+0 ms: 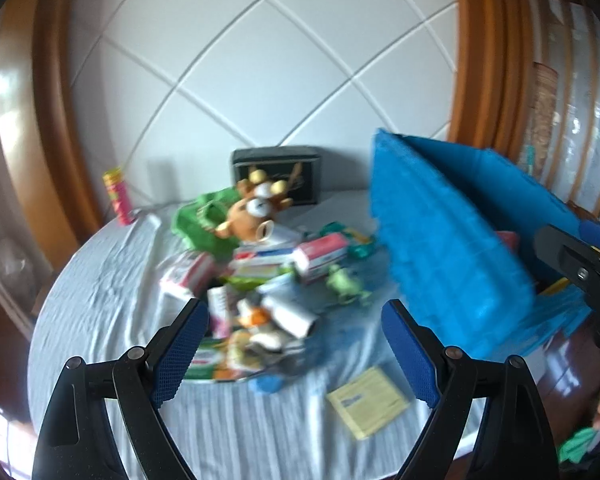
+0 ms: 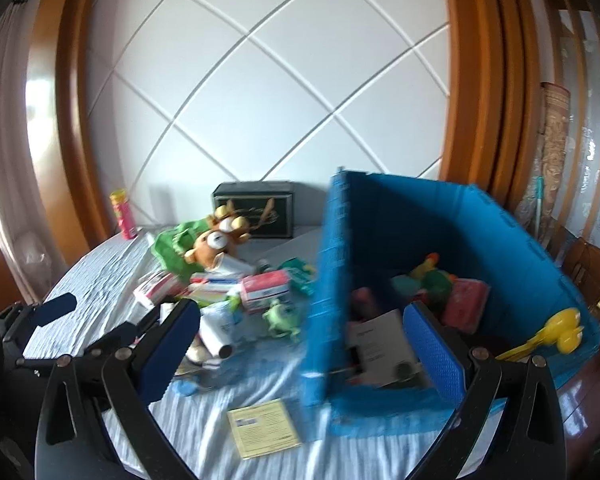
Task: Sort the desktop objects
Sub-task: 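Withdraw both open tools from the bin back over the table pile, then grasp the black foam tube with the left tool while the right tool grasps the white paper roll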
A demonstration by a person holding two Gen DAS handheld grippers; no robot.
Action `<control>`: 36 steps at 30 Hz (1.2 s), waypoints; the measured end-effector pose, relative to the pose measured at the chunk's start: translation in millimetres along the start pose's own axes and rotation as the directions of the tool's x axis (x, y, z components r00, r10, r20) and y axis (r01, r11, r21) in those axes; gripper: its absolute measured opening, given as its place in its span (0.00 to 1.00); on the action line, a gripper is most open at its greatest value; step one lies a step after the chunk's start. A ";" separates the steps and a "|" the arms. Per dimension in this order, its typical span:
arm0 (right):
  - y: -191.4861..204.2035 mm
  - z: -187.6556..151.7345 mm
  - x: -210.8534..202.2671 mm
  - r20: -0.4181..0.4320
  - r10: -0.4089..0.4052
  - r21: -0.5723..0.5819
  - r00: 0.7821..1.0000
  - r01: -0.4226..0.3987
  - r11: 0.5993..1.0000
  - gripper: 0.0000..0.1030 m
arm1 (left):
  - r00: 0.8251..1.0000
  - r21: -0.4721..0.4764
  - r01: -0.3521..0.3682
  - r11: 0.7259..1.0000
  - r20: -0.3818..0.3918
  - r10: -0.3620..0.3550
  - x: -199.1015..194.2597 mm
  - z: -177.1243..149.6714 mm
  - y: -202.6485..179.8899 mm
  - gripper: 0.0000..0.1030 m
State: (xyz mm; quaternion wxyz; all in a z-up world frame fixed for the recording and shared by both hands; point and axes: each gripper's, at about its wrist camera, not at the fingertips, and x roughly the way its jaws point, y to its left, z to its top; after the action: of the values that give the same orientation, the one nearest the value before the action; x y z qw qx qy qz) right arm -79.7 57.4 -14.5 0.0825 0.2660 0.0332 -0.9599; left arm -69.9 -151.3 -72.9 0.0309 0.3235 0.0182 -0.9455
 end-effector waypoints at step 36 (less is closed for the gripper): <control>109.6 -75.5 244.7 -0.435 0.204 -0.069 0.877 -0.259 0.963 1.00 | 0.896 -0.128 -0.291 0.948 -0.385 0.223 188.7 -62.8 172.4 0.87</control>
State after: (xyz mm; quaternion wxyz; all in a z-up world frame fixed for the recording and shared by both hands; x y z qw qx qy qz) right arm -229.0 -76.7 -207.6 0.2042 0.4646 0.0784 -0.8581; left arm -168.3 -328.7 -240.6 0.1814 0.4892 0.0668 -0.8505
